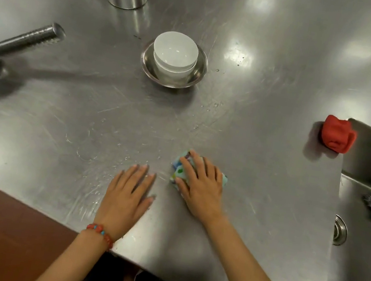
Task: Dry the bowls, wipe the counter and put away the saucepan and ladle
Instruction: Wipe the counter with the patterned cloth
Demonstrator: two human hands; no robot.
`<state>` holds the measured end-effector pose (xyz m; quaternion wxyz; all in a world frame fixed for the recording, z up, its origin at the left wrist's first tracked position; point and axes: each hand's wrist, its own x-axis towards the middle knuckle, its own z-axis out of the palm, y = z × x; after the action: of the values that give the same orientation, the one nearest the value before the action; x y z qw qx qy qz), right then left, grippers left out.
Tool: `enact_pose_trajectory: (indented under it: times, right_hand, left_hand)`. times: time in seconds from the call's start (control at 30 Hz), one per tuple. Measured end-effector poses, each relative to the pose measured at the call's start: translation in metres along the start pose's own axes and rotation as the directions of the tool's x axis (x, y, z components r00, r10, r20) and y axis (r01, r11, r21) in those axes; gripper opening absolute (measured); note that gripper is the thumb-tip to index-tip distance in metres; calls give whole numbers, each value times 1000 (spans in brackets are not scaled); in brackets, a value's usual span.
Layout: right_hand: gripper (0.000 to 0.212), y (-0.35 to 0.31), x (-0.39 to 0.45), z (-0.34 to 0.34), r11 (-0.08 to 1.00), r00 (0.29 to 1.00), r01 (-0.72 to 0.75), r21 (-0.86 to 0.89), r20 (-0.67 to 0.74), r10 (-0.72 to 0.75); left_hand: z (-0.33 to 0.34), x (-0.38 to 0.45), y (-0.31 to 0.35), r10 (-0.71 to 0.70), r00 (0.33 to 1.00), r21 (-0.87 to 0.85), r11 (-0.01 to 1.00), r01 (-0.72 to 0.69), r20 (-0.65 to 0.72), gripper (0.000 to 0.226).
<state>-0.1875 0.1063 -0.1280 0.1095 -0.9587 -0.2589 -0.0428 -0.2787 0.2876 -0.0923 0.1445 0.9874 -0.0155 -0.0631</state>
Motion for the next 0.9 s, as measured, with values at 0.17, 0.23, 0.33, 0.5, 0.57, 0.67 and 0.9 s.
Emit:
enact_pose_trajectory:
  times: [0.17, 0.23, 0.33, 0.5, 0.57, 0.67, 0.9]
  right_hand:
    - [47, 14, 46, -2, 1000, 998, 26, 1, 55, -26]
    - [50, 18, 78, -1, 996, 992, -84, 12, 100, 82]
    - [52, 18, 121, 5, 975, 968, -224, -2, 118, 223]
    - [52, 5, 126, 6, 961, 952, -274, -22, 136, 275]
    - [51, -9, 109, 5, 967, 956, -252, -26, 151, 253]
    - [49, -50, 66, 5, 979, 971, -205, 12, 130, 202]
    - [45, -98, 11, 21, 999, 998, -46, -14, 43, 46]
  left_hand:
    - [-22, 6, -41, -150, 985, -32, 989, 147, -88, 79]
    - [-26, 7, -55, -191, 978, -36, 981, 189, -88, 81]
    - [-28, 5, -70, -215, 976, -26, 976, 214, -43, 82]
    - [-29, 0, -85, -183, 981, 5, 983, 183, 70, 86]
    - [-32, 0, -87, -165, 983, 13, 986, 165, 82, 83]
    - [-35, 0, -89, -151, 982, 18, 989, 150, 116, 73]
    - [-36, -1, -97, -87, 989, 28, 996, 84, 120, 54]
